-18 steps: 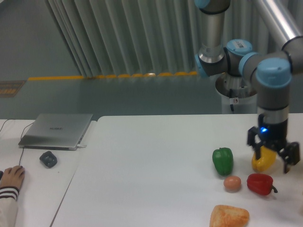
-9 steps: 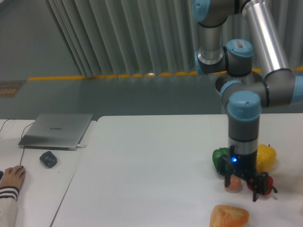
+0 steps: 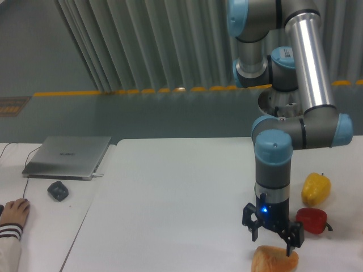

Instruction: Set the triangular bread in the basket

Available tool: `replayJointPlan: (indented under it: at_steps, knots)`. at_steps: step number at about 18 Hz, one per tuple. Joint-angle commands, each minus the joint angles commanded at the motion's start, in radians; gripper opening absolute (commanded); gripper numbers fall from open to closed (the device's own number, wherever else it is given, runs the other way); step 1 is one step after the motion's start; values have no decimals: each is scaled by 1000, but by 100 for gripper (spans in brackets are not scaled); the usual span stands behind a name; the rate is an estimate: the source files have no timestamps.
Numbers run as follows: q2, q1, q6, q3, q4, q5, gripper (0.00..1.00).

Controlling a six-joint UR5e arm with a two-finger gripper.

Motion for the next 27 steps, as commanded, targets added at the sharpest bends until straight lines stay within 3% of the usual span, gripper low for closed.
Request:
replayJointPlan:
  at_steps: [10, 13, 15, 20, 23, 24, 27]
  knots:
    - [-32, 0, -2, 26, 0, 2, 98]
    - [-34, 0, -2, 25, 0, 2, 93]
    - [-32, 0, -2, 20, 0, 2, 81]
    - [-25, -2, -43, 17, -3, 0, 24]
    - [-20, -2, -43, 17, -6, 0, 17]
    - [-12, -2, -44, 18, -8, 0, 9]
    - [24, 6, -35, 22, -21, 3, 6]
